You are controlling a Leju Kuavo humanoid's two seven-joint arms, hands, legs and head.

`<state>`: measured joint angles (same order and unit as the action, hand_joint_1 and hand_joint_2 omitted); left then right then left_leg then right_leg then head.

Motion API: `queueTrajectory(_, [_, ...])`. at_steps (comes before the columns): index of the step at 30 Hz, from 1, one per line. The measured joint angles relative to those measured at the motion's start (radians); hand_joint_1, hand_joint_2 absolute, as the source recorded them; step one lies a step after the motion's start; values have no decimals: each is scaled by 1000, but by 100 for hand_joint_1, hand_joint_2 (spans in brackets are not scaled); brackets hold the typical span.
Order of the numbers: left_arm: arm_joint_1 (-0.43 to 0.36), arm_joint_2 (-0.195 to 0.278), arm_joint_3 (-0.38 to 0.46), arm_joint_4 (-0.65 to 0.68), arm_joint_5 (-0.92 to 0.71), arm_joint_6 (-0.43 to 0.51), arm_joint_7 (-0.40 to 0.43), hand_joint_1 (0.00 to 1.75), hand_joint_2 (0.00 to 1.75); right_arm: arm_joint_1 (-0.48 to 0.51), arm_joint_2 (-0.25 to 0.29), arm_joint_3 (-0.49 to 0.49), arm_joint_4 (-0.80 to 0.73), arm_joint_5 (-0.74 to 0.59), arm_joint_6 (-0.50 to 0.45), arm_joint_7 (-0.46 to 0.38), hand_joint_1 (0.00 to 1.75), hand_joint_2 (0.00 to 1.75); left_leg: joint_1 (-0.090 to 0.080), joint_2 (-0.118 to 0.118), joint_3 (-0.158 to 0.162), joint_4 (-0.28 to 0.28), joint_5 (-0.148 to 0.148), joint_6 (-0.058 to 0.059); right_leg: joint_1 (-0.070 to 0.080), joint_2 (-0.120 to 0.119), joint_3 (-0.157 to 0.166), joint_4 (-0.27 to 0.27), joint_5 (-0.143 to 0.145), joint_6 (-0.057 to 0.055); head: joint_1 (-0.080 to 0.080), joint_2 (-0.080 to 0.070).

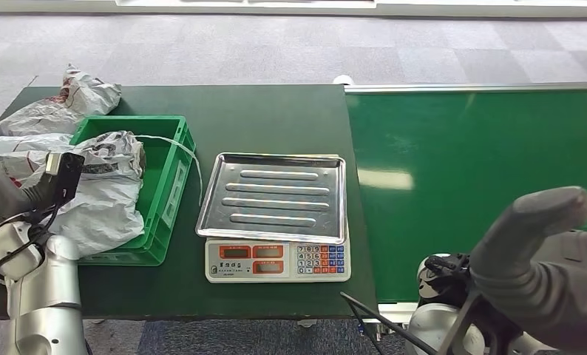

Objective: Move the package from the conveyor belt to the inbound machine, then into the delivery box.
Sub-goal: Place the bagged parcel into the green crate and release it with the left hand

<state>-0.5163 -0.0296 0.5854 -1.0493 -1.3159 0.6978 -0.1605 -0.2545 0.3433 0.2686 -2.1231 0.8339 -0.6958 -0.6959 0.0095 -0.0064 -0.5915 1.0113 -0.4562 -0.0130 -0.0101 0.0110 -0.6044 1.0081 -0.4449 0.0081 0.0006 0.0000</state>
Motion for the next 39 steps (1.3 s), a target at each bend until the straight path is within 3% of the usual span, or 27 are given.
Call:
queueTrajectory(3, [-30, -82, 99, -88, 273, 1, -441, 0, 0, 0, 0, 0, 1, -1, 0, -1, 0, 175, 0, -1, 0, 0, 0, 0, -1, -1, 1, 0, 0, 0, 0, 0])
queueTrajectory(5, [-40, -120, 120, -134, 384, 2, -566, 0, 0, -1, 0, 0, 2, -1, 0, -1, 0, 175, 0, -1, 0, 0, 0, 0, -1, -1, 1, 0, 0, 0, 0, 0])
queueTrajectory(6, [-43, -133, 125, -151, 405, 2, -573, 0, 0, -1, 0, 0, 2, -1, 0, -1, 0, 175, 0, 0, 0, 0, 0, 0, -1, -1, 1, 0, 0, 0, 0, 0])
queueTrajectory(8, [-37, -152, 124, -189, 466, 2, -555, 0, 87, -1, 0, 0, 4, -2, 0, -1, 0, 175, 0, 0, 0, 0, 0, 0, 0, -1, 0, 0, 0, 0, 0, 0])
queueTrajectory(10, [-4, -161, 70, -253, 640, -3, -548, 0, 175, -1, 0, 0, 6, -4, 0, -1, 0, 175, 0, 1, 1, 0, -1, -1, 0, 1, 0, 0, 0, 0, 0, 0])
queueTrajectory(14, [89, -159, -190, -411, 1065, -146, -541, 0, 175, 4, -2, -1, 20, -60, 0, -1, 0, 175, 0, -3, 0, 0, -1, -1, 0, -2, 2, 0, -1, 0, 0, 0])
queueTrajectory(19, [203, -156, -469, -566, 1220, -432, -527, 0, 175, 40, -21, 11, 84, -234, 1, -2, 0, 175, -1, -2, 0, 0, -3, 1, -2, -2, 2, 0, -1, 0, 0, 0])
queueTrajectory(23, [280, -156, -608, -635, 1282, -651, -540, 0, 175, 63, -48, 56, 172, -371, 1, -1, 0, 0, -1, -1, 0, 0, -3, 1, -1, -2, 2, -1, -1, 1, 0, 0])
queueTrajectory(24, [293, -156, -630, -645, 1295, -684, -541, 0, 175, 64, -55, 68, 191, -399, 3, -2, 0, 44, -1, -1, 0, 0, -3, 1, -1, -2, 2, -1, -1, 1, 0, 0])
queueTrajectory(28, [352, -172, -687, -683, 1378, -861, -542, 0, 175, 77, -87, 106, 280, -556, 39, 1, 0, 44, -1, -1, 0, 0, -4, 1, -1, -2, 1, -1, -2, 0, 0, 0])
queueTrajectory(31, [398, -195, -709, -702, 1424, -941, -541, 0, 175, 86, -94, 109, 347, -512, 43, 22, 0, 175, -1, -1, 0, 0, -4, 0, -1, -2, 1, -1, -2, 0, 0, 0])
queueTrajectory(39, [456, -231, -742, -715, 1402, -952, -541, 0, 175, 91, -97, 121, 443, -447, 80, 32, 0, 175, -1, -1, 0, 0, -4, 0, -1, -2, 1, -1, -2, 0, 0, 0])
